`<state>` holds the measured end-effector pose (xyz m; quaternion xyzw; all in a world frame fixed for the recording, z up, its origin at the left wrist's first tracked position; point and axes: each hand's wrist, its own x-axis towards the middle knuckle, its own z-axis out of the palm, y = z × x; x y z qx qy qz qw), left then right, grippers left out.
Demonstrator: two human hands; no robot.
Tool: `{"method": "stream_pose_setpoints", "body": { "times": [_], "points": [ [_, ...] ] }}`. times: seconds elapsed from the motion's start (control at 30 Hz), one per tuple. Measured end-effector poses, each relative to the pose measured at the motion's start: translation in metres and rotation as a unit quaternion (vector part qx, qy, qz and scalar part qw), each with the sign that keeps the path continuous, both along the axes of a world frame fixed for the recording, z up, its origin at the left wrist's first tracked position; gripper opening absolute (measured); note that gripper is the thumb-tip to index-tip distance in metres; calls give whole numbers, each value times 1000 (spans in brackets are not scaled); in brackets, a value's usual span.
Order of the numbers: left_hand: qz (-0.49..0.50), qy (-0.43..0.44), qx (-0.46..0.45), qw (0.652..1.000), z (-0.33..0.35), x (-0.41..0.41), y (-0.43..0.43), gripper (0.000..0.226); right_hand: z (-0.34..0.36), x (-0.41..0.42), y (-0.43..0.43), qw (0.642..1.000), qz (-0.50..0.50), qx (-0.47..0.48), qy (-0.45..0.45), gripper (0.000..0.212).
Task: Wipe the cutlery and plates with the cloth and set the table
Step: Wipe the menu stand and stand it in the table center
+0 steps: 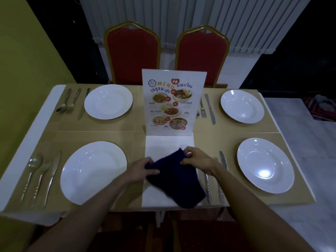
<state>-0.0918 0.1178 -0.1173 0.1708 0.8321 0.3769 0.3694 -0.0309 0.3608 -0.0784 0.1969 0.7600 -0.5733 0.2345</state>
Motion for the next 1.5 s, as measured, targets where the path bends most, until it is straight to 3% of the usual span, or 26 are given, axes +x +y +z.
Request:
{"method": "stream_pose_setpoints", "body": {
  "times": [0.13, 0.27, 0.4, 0.5, 0.67, 0.77, 0.83, 0.97, 1.1, 1.23, 1.33, 1.43, 1.5],
  "points": [
    [6, -35, 132, 991, 60, -25, 12, 17, 35, -11, 16, 996, -45, -69, 15, 32],
    [-86, 1, 130, 988, 117, -39, 32, 22, 59, -20, 25, 995, 17, -100, 0, 73],
    [-137, 2, 132, 982, 152, -44, 39, 24, 79, -24, 22, 986, 118, -118, 21, 92],
    [-151, -3, 121, 981, 161, -46, 38, 23, 92, -30, 19, 981, 181, -63, 0, 85],
    [-159, 7, 96, 983, 153, -47, 34, 19, 95, -33, 21, 970, 241, 15, -30, 42],
    [-134, 18, 116, 984, 151, -47, 35, 17, 91, -31, 25, 976, 209, -34, -41, 49],
    [-113, 46, 142, 982, 152, -49, 37, 17, 90, -32, 29, 981, 194, -23, 4, 58],
    [-74, 112, 170, 976, 152, -57, 36, 20, 89, -36, 39, 970, 126, 113, 176, 33],
    [-91, 129, 164, 974, 128, -47, 27, 28, 73, -22, 37, 949, 119, 191, 222, 30],
    [-122, 87, 114, 982, 70, -17, 17, 33, 33, 5, 28, 921, 223, 279, 155, 34],
    [-186, 57, 37, 980, 25, 4, 9, 33, -1, 25, 19, 925, 268, 258, 80, 37],
    [-182, 36, 18, 982, 6, 4, 7, 28, -14, 26, 16, 939, 263, 221, 32, 37],
    [-118, 57, 14, 991, 1, -6, 12, 25, -16, 17, 18, 954, 208, 214, 28, 34]
  ]
}}
